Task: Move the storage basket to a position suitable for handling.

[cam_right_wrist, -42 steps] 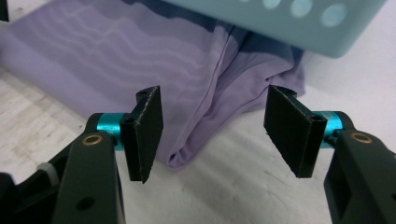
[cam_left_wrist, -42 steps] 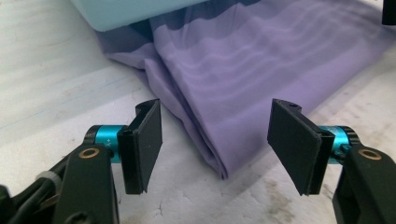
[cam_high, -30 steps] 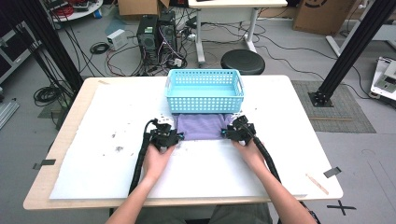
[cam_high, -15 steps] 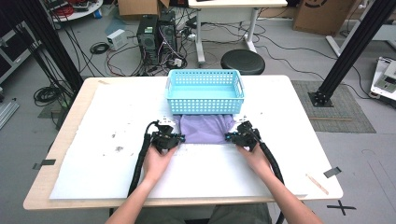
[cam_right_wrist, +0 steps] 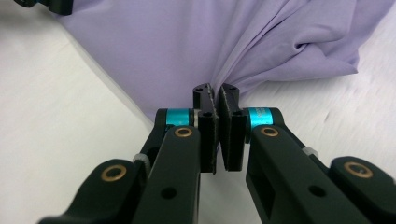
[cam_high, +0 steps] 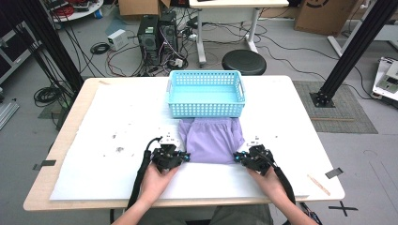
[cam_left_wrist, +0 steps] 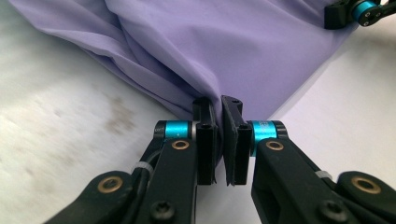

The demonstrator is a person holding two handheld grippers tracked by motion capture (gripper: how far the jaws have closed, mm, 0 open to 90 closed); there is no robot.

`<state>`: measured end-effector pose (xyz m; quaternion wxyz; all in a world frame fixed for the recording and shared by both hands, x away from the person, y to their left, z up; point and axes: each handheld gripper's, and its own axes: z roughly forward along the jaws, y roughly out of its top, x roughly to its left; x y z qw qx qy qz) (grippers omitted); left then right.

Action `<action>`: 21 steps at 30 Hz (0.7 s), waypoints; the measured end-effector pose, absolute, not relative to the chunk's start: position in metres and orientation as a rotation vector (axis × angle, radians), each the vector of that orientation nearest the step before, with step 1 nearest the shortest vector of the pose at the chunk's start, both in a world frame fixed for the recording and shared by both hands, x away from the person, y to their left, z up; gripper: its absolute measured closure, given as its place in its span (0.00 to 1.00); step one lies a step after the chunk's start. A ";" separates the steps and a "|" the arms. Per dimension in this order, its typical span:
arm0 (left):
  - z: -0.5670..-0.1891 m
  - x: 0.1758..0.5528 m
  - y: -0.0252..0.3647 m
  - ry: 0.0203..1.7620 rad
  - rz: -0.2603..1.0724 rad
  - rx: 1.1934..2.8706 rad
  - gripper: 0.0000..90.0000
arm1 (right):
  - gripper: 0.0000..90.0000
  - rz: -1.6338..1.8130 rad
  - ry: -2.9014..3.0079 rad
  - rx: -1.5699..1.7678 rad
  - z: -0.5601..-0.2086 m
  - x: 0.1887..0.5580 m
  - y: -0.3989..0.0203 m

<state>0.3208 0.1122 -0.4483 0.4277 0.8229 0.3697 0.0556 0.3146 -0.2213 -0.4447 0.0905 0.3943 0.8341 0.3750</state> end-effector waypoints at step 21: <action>-0.437 0.283 0.118 0.954 0.241 2.010 0.46 | 0.45 1.165 2.224 1.177 -0.428 0.260 -0.242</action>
